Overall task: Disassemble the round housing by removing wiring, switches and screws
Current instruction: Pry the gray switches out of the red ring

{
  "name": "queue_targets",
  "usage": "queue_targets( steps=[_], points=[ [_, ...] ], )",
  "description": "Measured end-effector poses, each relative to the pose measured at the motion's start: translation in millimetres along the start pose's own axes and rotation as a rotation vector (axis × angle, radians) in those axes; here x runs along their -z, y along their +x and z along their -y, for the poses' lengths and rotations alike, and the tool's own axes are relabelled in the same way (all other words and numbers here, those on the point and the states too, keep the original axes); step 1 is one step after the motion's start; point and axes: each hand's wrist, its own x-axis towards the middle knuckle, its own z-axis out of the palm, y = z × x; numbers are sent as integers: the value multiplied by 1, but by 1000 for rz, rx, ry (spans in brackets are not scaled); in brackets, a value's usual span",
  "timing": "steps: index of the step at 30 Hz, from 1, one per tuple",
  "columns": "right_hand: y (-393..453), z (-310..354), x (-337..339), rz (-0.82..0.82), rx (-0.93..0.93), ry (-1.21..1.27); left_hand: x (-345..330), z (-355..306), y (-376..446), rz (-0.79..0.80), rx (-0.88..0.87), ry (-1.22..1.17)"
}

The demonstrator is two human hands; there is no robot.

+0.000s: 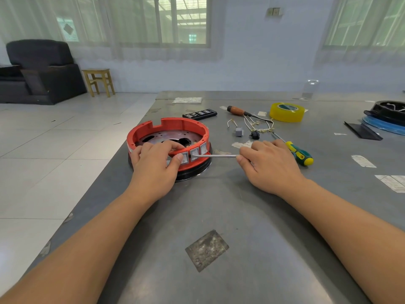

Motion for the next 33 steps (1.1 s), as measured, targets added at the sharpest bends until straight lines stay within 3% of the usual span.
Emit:
queue_targets(
  steps=[8,15,33],
  points=[
    [30,8,-17,42,-134,19,1,-1,-4,23,8,-58],
    [59,21,-31,-54,-256,78,2,6,-6,50,-9,-121],
    [39,13,-27,-65,-182,37,4,12,-13,-32,-186,-146]
  ],
)
